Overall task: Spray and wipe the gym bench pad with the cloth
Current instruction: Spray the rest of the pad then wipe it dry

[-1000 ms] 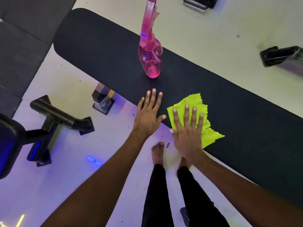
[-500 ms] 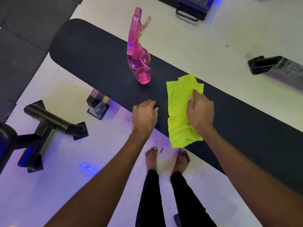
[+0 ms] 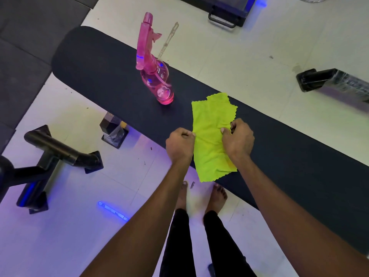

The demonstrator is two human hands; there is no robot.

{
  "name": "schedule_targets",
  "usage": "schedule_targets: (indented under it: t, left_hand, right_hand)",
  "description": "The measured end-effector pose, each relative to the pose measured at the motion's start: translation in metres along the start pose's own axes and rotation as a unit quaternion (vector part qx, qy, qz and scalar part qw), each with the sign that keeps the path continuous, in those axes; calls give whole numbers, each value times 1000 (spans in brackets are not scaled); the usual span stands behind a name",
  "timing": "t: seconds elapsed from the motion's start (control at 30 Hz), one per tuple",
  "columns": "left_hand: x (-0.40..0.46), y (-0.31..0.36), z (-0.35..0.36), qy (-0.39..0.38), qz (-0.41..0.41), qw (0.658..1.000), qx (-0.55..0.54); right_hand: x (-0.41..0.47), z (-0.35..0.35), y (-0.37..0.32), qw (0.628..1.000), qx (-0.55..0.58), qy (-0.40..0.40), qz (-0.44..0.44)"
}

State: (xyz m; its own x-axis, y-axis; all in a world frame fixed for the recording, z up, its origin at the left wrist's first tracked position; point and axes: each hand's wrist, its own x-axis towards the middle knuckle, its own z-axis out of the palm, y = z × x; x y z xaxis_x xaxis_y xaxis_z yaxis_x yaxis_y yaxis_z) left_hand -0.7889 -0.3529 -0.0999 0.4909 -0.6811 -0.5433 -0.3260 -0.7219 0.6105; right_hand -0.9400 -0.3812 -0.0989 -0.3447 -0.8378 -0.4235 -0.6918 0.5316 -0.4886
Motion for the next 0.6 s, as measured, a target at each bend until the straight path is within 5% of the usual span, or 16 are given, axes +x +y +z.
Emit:
schedule_targets:
  t: [0.3, 0.47, 0.6]
  left_hand:
    - [-8, -2, 2, -38, -44, 993, -105]
    - [-9, -3, -3, -124, -94, 978, -140]
    - [-9, -3, -10, -185, -107, 966, -145]
  right_hand:
    - [0, -11, 12, 998, 65, 13, 14]
    - [10, -21, 14, 994, 101, 43, 28]
    - [21, -27, 15, 990, 132, -11, 41]
